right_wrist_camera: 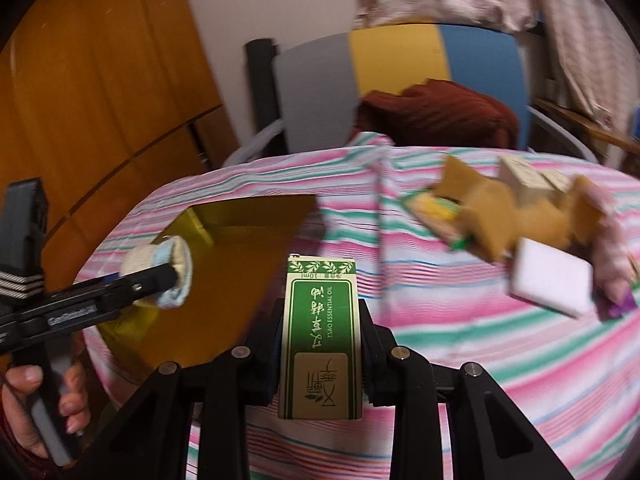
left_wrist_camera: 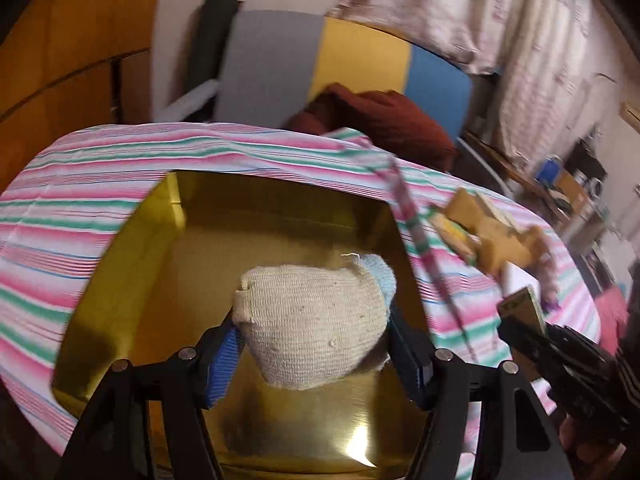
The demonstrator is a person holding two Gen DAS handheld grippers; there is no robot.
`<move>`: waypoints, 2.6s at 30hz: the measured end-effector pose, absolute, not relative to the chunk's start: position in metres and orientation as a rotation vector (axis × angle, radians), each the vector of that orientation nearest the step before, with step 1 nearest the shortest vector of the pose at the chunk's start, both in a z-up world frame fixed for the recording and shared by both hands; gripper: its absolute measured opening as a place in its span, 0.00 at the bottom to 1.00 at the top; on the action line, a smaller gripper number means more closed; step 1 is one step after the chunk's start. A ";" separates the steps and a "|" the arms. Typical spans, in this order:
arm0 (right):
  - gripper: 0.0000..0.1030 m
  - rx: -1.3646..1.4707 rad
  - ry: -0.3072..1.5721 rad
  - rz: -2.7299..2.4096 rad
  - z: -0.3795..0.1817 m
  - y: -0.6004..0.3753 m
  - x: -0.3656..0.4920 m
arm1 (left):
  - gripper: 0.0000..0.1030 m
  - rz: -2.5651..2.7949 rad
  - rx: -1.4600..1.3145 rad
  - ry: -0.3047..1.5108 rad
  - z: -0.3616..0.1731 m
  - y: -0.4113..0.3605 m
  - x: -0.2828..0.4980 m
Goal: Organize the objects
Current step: 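Carry the green box and beige glove over the gold tray and release the box, then move the right tool back to the objects while the left tool holds the glove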
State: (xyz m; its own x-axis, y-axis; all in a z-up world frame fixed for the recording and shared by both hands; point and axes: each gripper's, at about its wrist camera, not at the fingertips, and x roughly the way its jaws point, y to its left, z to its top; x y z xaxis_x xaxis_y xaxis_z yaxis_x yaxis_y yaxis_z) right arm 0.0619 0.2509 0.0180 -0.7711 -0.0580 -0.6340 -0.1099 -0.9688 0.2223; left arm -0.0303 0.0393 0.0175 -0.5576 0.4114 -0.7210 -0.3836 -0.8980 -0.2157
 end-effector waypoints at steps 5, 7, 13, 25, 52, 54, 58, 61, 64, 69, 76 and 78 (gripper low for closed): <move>0.30 -1.121 0.329 2.979 0.019 0.205 0.034 | 0.66 2.516 -1.194 -0.006 0.005 0.023 -0.046; 0.30 -1.172 0.311 2.991 0.015 0.187 0.021 | 0.66 2.523 -1.239 0.004 -0.005 0.021 -0.051; 0.30 -1.240 0.265 2.995 0.002 0.155 -0.007 | 0.66 2.521 -1.345 -0.044 -0.026 0.006 -0.065; 0.30 -1.377 0.334 2.906 -0.020 0.141 -0.045 | 0.66 2.534 -1.411 -0.103 -0.044 -0.020 -0.081; 0.62 -1.201 0.412 2.883 -0.003 0.155 -0.025 | 0.67 2.601 -1.394 -0.230 -0.024 -0.027 -0.075; 0.64 -1.171 0.430 2.878 0.001 0.162 -0.021 | 0.67 2.620 -1.352 -0.221 -0.016 -0.025 -0.072; 0.68 -1.107 0.477 2.864 0.008 0.178 -0.011 | 0.67 2.627 -1.295 -0.229 -0.007 -0.022 -0.067; 0.72 -1.046 0.500 2.845 0.013 0.192 -0.002 | 0.68 2.612 -1.274 -0.237 -0.004 -0.018 -0.064; 0.73 -0.986 0.498 2.823 0.018 0.210 0.010 | 0.67 2.586 -1.261 -0.245 -0.002 -0.013 -0.061; 0.75 -0.941 0.492 2.720 0.016 0.255 0.032 | 0.67 2.559 -1.219 -0.202 0.005 0.005 -0.050; 0.75 -0.955 0.458 2.560 -0.002 0.318 0.064 | 0.67 2.501 -1.136 -0.113 0.013 0.037 -0.030; 0.76 -0.966 0.423 2.526 -0.006 0.332 0.070 | 0.67 2.482 -1.113 -0.089 0.015 0.046 -0.024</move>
State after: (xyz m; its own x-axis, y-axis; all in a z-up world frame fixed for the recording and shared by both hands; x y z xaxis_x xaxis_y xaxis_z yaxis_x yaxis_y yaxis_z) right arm 0.0705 0.3323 -0.0060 -0.6802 0.2586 -0.6859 -0.4680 -0.8734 0.1348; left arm -0.0236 0.0456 0.0151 -0.5929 0.3974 -0.7004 -0.3462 -0.9111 -0.2238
